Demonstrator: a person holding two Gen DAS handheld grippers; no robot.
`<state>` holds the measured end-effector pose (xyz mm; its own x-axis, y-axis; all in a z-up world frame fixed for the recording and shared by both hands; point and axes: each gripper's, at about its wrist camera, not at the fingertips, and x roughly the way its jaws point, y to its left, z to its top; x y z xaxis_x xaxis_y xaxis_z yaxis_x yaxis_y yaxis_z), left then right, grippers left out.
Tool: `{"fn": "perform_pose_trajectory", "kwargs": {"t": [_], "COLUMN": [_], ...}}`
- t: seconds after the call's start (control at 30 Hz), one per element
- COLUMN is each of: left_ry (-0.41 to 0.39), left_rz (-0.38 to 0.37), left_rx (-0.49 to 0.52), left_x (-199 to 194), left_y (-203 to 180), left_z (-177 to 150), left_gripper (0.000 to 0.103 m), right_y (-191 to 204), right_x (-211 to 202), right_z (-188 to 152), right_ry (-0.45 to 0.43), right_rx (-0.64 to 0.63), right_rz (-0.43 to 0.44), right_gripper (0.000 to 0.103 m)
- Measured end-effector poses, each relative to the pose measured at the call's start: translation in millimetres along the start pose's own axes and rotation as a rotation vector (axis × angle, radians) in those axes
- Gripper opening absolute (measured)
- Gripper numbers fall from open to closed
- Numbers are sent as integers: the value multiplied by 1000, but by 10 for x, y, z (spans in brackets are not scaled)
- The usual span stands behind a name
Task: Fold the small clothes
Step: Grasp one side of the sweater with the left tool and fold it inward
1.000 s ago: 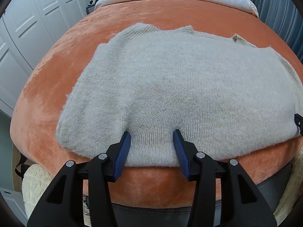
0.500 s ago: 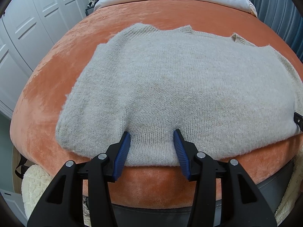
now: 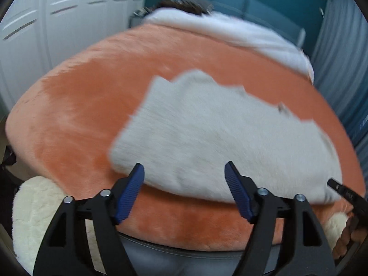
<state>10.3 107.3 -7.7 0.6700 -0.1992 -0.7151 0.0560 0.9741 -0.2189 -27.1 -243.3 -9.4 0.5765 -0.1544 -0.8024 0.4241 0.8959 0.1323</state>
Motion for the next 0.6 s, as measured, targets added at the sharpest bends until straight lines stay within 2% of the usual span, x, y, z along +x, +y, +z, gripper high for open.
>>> {"fn": "perform_pose_trajectory", "kwargs": {"t": [0.07, 0.13, 0.2, 0.33, 0.4, 0.6], "left_ry": [8, 61, 121, 164, 151, 112], "left_rz": [7, 11, -20, -59, -93, -114], "left_rx": [-69, -165, -257, -333, -350, -374], "left_x": [19, 166, 313, 445, 457, 573], "left_y": [168, 348, 487, 617, 645, 677], "left_z": [43, 55, 10, -76, -61, -26], "left_gripper": [77, 77, 77, 79, 84, 93], "right_y": [293, 607, 916, 1376, 1446, 1425], "right_x": [-80, -73, 14, 333, 550, 648], "right_z": [87, 170, 222, 181, 102, 35], "right_ry": [-18, -9, 20, 88, 153, 152], "right_rx": [-66, -120, -145, -225, -221, -234], "right_rz": [33, 82, 143, 134, 116, 122], "right_gripper": [17, 20, 21, 21, 22, 23]}}
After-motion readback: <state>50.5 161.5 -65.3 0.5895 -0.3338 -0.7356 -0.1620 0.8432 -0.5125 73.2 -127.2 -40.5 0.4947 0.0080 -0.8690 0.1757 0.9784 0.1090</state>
